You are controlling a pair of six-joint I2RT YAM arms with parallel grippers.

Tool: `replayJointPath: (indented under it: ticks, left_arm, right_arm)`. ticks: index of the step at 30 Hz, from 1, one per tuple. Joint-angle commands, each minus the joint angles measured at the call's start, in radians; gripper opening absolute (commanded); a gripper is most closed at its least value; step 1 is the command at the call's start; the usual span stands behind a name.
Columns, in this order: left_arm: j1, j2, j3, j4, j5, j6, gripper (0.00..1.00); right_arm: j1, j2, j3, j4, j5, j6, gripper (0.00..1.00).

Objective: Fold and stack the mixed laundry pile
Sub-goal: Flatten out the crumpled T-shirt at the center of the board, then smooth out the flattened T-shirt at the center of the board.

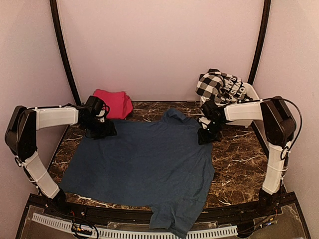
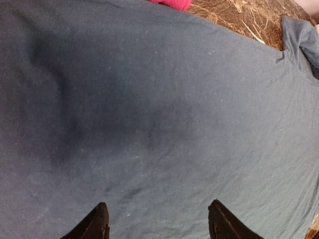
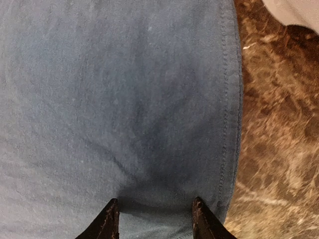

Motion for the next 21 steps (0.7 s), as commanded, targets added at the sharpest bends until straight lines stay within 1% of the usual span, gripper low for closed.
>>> replayJointPath:
  ticks: [1, 3, 5, 7, 12, 14, 17, 21]
  left_arm:
    - [-0.003, 0.021, 0.025, 0.016, 0.022, -0.011, 0.67]
    - [-0.004, 0.027, 0.022, 0.021, 0.03, -0.009, 0.67]
    - [-0.005, 0.028, 0.022, 0.018, 0.028, -0.007, 0.67]
    - [-0.005, 0.027, 0.02, 0.014, 0.023, -0.007, 0.67]
    - [-0.005, -0.002, 0.007, 0.008, 0.003, -0.012, 0.67]
    - [-0.005, -0.035, -0.01, 0.01, -0.004, -0.02, 0.67]
    - [-0.005, -0.105, -0.057, 0.013, 0.0, -0.047, 0.67]
    - [-0.005, -0.232, -0.141, -0.011, 0.009, -0.101, 0.68]
  right_arm:
    - [-0.032, 0.091, 0.087, -0.048, 0.086, -0.048, 0.46]
    - [-0.045, 0.132, 0.132, -0.053, 0.1, -0.07, 0.46]
    - [-0.061, 0.18, 0.186, -0.073, 0.145, -0.091, 0.46]
    - [-0.086, 0.205, 0.227, -0.093, 0.176, -0.104, 0.44]
    - [-0.147, 0.203, 0.292, -0.106, 0.243, -0.146, 0.45]
    - [-0.158, 0.193, 0.327, -0.126, 0.237, -0.154, 0.46]
    - [-0.151, 0.106, 0.322, -0.123, 0.154, -0.137, 0.5]
    - [-0.084, -0.083, 0.231, -0.102, 0.039, -0.119, 0.59]
